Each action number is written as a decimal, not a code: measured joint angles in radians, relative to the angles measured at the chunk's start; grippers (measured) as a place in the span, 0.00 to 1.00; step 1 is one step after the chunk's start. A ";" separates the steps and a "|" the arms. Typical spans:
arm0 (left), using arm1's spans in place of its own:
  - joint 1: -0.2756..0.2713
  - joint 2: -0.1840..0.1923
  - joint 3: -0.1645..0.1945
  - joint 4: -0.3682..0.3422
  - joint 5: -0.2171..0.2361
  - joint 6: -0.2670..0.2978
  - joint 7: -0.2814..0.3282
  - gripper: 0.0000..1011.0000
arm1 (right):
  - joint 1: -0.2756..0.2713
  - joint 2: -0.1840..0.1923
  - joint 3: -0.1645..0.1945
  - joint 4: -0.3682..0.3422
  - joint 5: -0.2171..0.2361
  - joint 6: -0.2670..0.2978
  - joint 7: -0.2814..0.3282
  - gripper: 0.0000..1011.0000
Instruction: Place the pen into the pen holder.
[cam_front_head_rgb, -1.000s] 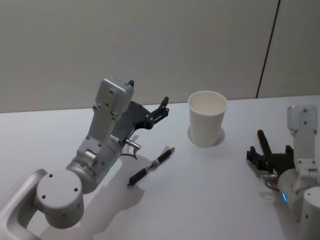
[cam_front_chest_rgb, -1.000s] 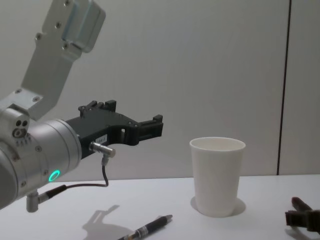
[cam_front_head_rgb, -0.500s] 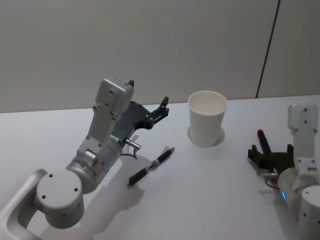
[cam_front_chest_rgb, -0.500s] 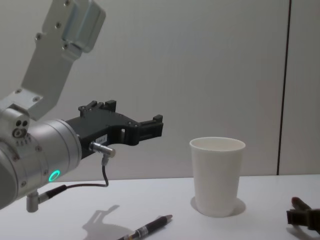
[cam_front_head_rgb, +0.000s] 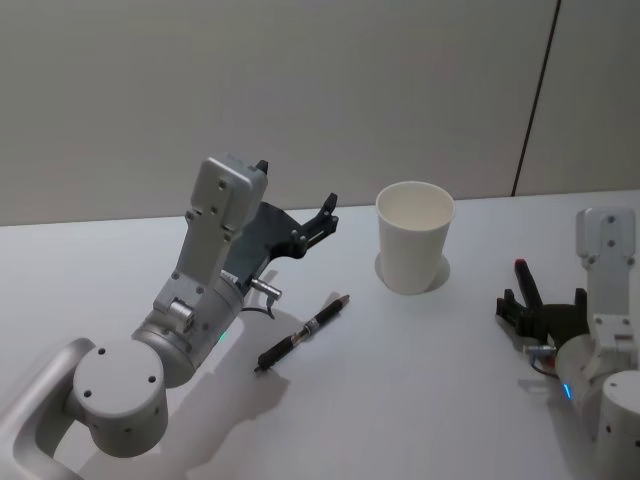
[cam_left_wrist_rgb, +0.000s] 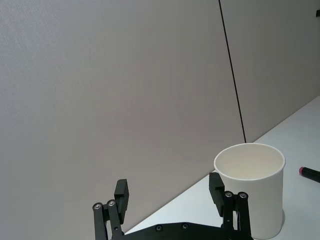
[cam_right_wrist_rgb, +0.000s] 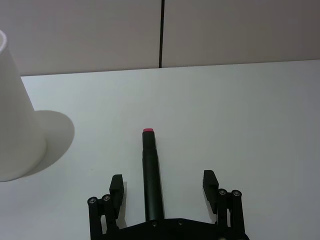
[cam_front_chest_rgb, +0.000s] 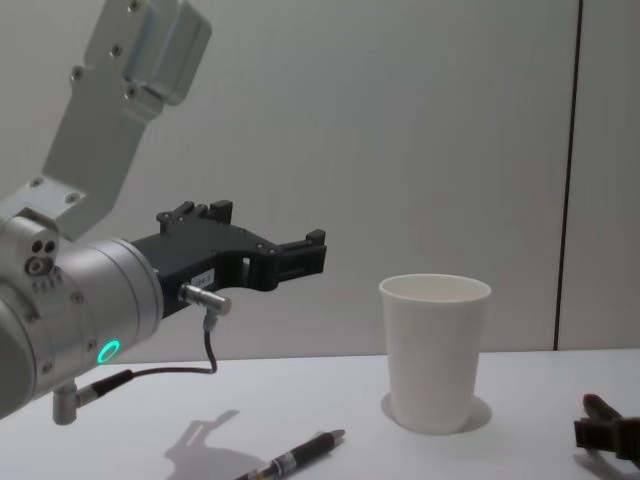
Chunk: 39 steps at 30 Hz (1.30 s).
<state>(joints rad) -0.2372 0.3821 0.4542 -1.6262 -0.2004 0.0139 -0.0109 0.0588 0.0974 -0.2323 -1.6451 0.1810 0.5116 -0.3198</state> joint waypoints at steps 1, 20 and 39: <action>0.000 0.000 0.000 0.000 0.000 0.000 0.000 0.99 | 0.000 0.000 0.000 0.000 0.000 0.000 0.000 0.99; 0.000 0.000 0.000 0.000 0.000 0.000 0.000 0.99 | 0.001 -0.001 0.000 0.002 -0.001 -0.001 -0.001 0.65; 0.000 0.000 0.000 0.000 0.000 0.000 0.000 0.99 | 0.001 -0.002 0.000 0.002 -0.001 -0.001 -0.001 0.17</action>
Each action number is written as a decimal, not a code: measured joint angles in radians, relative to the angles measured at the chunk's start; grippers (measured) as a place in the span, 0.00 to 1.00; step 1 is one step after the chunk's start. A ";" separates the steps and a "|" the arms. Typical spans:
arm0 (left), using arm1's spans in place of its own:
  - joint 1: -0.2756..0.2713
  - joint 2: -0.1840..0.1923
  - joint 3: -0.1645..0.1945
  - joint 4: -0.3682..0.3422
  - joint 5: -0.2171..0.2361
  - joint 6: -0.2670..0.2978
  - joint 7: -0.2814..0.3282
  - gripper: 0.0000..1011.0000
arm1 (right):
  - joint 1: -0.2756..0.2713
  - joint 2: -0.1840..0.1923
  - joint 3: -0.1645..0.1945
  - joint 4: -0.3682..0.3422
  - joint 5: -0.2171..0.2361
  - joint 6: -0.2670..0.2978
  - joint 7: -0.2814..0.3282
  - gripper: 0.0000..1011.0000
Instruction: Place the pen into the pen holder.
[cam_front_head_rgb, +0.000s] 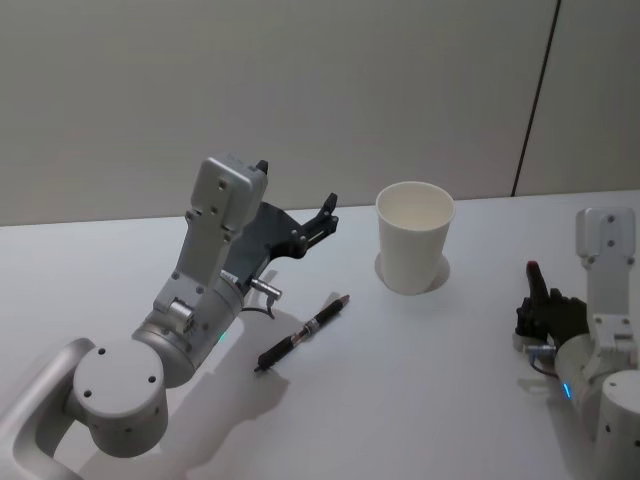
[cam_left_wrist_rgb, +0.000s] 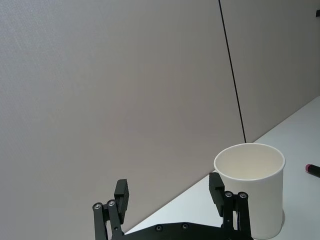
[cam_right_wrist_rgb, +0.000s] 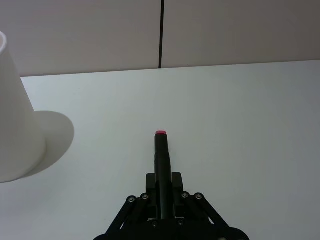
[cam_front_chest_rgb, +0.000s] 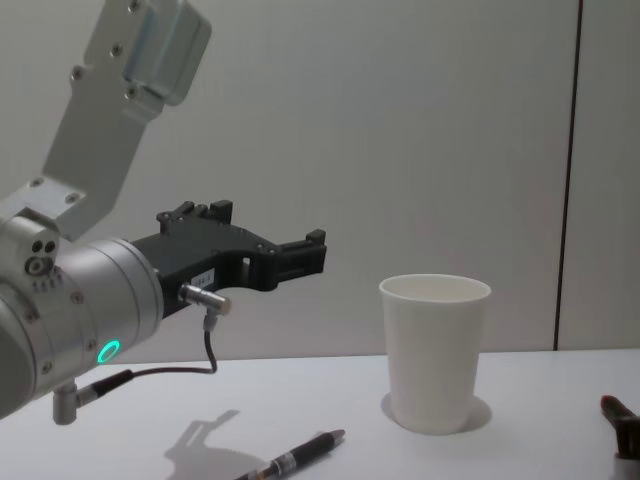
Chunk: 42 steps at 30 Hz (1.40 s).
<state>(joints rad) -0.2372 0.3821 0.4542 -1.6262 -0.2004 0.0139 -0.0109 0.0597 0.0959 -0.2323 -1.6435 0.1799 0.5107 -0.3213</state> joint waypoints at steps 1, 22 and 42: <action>0.000 0.000 0.000 0.000 0.000 0.000 0.000 0.99 | 0.000 0.000 0.000 0.000 0.000 0.000 0.000 0.17; 0.000 0.000 0.000 0.000 0.000 0.000 0.000 0.99 | -0.001 0.000 0.003 -0.003 -0.009 -0.043 0.020 0.17; 0.000 0.000 0.000 0.000 0.000 0.000 0.000 0.99 | 0.000 0.011 0.016 -0.019 -0.033 -0.282 0.125 0.17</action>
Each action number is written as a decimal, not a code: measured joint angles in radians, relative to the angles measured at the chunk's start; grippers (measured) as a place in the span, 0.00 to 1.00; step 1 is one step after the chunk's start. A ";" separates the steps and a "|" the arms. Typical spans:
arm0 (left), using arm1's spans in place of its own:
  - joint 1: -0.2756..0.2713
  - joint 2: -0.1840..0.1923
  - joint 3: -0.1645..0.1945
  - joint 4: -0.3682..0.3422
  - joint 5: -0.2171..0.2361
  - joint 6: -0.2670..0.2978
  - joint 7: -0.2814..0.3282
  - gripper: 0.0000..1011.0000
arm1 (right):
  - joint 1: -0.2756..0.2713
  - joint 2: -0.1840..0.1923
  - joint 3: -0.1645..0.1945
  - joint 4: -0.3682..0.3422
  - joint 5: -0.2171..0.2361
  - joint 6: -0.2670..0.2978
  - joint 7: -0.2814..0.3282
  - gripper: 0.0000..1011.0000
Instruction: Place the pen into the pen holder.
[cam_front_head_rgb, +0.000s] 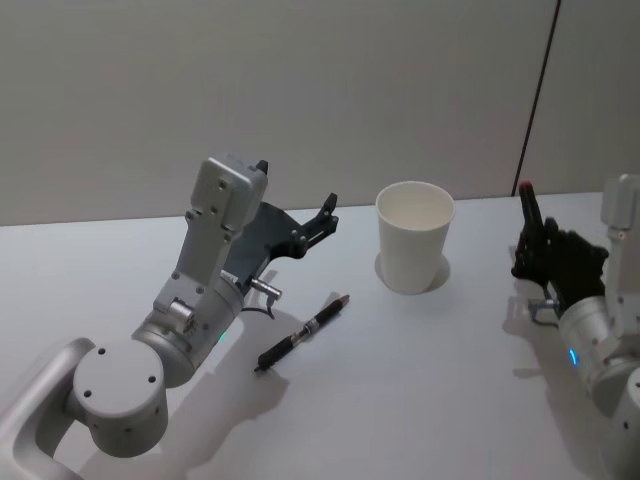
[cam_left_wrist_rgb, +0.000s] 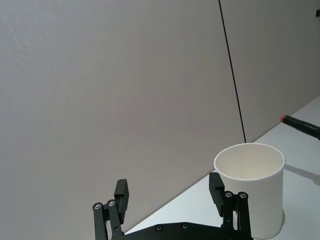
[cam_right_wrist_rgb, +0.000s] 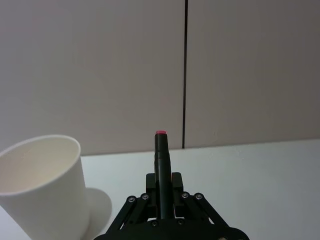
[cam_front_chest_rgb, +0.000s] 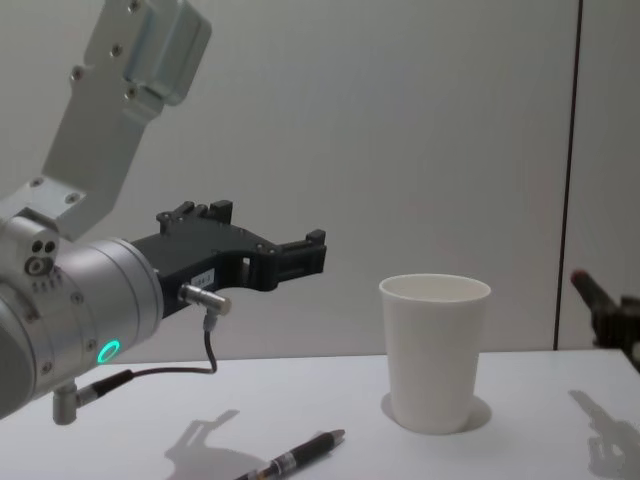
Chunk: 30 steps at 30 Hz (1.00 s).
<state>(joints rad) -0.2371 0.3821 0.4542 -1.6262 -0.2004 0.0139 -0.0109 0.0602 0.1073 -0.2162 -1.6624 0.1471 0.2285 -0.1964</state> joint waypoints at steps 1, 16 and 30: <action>0.000 0.000 0.000 0.000 0.000 0.000 0.000 0.99 | 0.003 0.000 0.001 0.000 -0.001 -0.020 0.011 0.17; 0.000 0.000 0.000 0.000 0.000 0.000 0.000 0.99 | 0.059 -0.008 0.007 0.051 -0.013 -0.237 0.141 0.17; 0.000 0.000 0.000 0.000 0.000 0.000 0.000 0.99 | 0.191 -0.052 -0.008 0.229 -0.081 -0.465 0.293 0.17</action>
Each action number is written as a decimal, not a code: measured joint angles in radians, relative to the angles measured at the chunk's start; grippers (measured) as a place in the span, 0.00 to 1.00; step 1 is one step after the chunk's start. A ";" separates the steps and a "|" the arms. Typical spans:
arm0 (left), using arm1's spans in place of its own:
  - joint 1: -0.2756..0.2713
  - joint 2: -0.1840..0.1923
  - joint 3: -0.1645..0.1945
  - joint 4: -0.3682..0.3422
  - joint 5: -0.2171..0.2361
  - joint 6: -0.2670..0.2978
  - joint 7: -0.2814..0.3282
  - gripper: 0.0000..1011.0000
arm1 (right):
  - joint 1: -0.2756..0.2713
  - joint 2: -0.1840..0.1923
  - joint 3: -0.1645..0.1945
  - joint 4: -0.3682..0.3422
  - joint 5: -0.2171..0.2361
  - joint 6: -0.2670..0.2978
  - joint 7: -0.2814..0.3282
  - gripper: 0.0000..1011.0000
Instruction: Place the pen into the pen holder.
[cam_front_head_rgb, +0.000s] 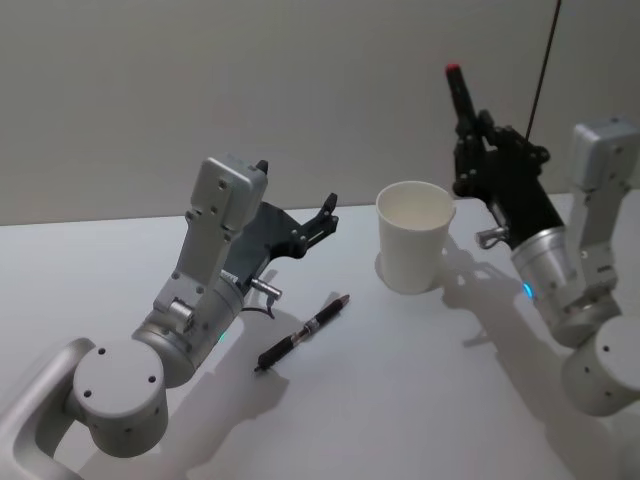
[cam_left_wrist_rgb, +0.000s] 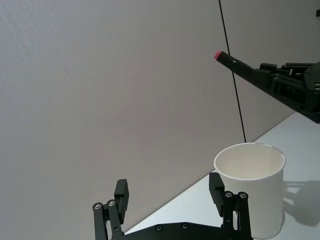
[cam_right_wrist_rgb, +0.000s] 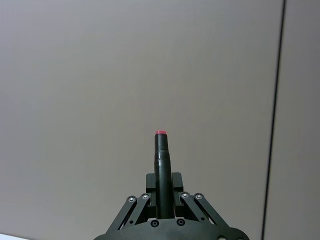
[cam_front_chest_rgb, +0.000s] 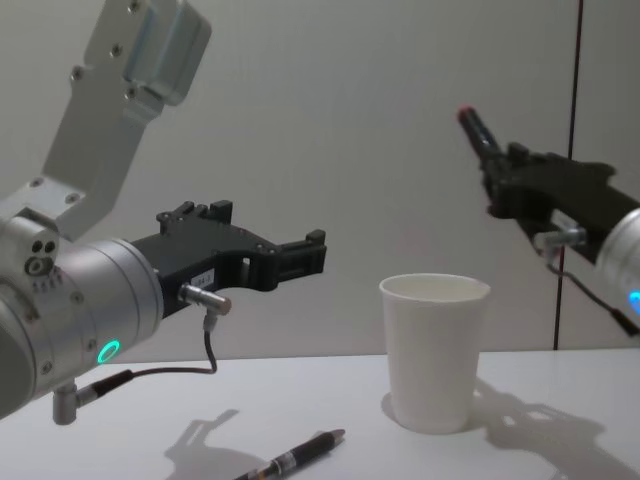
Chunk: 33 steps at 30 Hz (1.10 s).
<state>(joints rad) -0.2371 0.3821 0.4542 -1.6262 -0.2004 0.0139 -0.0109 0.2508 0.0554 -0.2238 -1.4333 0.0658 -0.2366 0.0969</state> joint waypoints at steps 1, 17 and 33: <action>0.000 0.000 0.000 0.000 0.000 0.000 0.000 0.99 | 0.005 -0.002 -0.001 0.011 -0.006 -0.009 0.005 0.17; 0.000 0.000 0.000 0.000 0.000 0.000 0.000 0.99 | 0.120 -0.047 -0.027 0.233 -0.146 -0.187 0.044 0.17; 0.000 0.000 0.000 0.000 0.000 0.000 0.000 0.99 | 0.207 -0.083 -0.040 0.417 -0.205 -0.333 0.006 0.17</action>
<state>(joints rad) -0.2371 0.3821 0.4542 -1.6262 -0.2004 0.0139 -0.0110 0.4578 -0.0279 -0.2635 -1.0159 -0.1390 -0.5698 0.1024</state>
